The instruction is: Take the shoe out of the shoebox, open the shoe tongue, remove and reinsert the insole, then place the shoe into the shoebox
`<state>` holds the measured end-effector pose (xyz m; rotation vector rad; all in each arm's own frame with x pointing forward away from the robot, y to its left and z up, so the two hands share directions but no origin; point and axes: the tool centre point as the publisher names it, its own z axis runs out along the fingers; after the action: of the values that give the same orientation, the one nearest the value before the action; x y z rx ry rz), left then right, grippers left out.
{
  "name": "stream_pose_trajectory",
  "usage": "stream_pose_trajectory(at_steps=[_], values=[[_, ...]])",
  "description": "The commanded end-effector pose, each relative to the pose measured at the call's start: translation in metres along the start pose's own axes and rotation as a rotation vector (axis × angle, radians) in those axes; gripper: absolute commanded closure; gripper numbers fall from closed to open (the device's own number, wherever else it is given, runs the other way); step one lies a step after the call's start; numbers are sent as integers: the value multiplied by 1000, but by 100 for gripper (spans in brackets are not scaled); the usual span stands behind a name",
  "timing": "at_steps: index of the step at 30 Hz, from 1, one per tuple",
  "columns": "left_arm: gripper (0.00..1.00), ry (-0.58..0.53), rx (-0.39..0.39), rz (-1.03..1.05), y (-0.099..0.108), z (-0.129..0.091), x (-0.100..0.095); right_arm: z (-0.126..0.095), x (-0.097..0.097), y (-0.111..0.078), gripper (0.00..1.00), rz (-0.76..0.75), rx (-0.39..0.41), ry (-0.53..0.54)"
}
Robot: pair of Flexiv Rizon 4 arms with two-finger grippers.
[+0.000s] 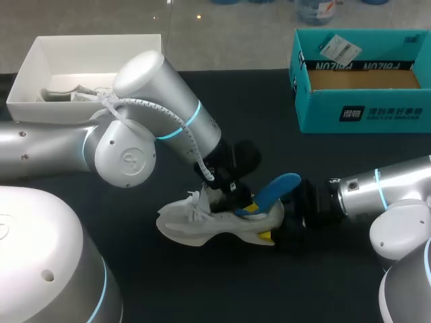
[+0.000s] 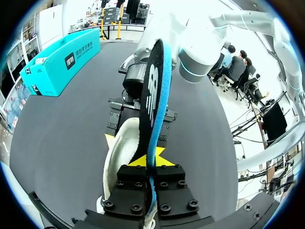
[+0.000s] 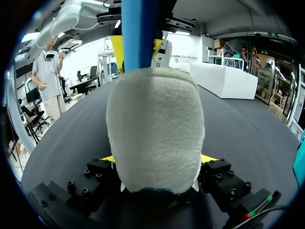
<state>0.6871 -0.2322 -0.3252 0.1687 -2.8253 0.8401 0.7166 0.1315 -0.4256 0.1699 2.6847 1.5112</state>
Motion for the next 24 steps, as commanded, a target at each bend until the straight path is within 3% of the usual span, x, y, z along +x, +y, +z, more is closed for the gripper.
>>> stream_pose_trajectory(at_steps=[1, 12, 19, 24], values=[[100, 45, 49, -7, 0, -26, 3, 2, 1, 1, 100, 1, 8, -2], [100, 101, 199, 18, -44, -88, 29, 2, 1, 1, 100, 1, 8, -2], [100, 111, 290, 122, -76, -130, 62, 2, 1, 1, 100, 1, 8, -2], [100, 90, 311, 170, -97, -144, 82, 2, 1, 1, 100, 1, 8, -2]])
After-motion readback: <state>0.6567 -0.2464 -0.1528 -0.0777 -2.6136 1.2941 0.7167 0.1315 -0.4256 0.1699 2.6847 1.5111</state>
